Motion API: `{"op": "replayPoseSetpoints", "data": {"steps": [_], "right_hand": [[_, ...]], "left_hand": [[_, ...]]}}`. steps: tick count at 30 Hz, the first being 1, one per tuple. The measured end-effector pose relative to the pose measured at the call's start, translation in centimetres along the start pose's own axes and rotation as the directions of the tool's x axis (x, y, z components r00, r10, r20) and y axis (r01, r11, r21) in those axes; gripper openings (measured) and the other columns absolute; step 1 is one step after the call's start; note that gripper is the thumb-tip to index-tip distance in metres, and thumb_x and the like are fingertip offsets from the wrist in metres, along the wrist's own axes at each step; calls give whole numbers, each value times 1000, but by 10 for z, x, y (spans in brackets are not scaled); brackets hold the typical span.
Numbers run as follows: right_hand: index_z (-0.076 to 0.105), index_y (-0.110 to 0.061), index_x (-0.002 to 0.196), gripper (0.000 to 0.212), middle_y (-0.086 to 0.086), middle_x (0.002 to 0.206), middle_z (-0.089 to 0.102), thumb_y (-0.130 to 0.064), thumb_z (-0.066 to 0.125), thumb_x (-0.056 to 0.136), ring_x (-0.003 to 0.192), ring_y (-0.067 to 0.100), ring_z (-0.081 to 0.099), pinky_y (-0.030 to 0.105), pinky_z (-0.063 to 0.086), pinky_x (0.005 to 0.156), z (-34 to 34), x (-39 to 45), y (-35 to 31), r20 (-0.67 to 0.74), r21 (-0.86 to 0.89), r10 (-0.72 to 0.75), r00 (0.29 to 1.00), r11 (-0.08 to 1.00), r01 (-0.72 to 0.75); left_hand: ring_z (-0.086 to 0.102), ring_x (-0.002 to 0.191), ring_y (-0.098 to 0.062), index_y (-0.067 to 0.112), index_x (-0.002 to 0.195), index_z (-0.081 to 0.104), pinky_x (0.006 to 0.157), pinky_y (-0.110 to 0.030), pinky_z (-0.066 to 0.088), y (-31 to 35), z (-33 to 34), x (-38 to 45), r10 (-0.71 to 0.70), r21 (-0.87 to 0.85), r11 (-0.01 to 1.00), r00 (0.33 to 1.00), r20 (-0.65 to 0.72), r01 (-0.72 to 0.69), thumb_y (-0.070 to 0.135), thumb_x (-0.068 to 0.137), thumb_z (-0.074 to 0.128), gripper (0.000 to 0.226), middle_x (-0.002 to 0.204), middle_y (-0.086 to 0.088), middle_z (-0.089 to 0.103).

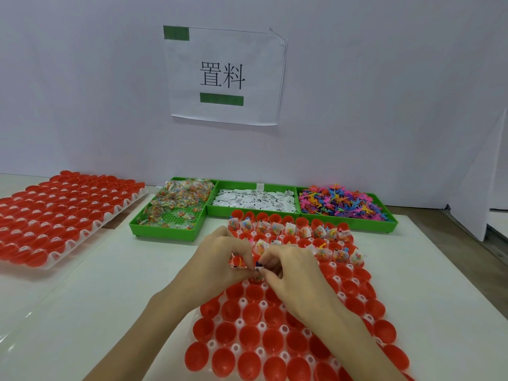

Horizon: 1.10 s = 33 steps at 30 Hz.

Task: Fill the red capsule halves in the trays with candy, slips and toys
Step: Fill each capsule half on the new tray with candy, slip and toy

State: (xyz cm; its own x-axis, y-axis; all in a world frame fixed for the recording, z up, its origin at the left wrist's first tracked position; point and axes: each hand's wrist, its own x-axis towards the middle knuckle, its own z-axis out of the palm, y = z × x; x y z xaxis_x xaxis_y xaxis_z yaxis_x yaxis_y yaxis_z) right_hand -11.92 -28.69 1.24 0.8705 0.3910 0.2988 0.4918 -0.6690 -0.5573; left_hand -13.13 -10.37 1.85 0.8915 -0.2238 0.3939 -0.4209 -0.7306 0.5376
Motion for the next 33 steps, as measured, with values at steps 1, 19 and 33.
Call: {"op": "replayPoseSetpoints", "data": {"steps": [1,19,33], "right_hand": [[74,-19,102,10,-14,84,66,-14,70,94,72,-4,60,10,51,72,0,0,0,2,5,0,1000,1000,0],[72,-22,86,9,-12,79,66,-14,77,88,72,1,62,15,54,71,-1,3,-1,44,1,-2,999,1000,2],[83,-20,96,11,-6,71,67,-19,72,93,68,6,61,7,46,71,-9,2,1,59,-28,-47,997,998,49]], "left_hand": [[50,89,-8,25,72,79,74,-13,38,0,-1,0,21,13,1000,1000,19,-21,32,73,91,14,74,16,69],[44,90,3,23,89,76,72,-7,36,0,0,0,33,121,992,996,83,-43,11,77,82,18,80,18,70],[48,100,-11,25,91,82,89,-17,39,1,-2,0,69,165,983,993,99,-85,31,86,81,8,104,14,69]]}}
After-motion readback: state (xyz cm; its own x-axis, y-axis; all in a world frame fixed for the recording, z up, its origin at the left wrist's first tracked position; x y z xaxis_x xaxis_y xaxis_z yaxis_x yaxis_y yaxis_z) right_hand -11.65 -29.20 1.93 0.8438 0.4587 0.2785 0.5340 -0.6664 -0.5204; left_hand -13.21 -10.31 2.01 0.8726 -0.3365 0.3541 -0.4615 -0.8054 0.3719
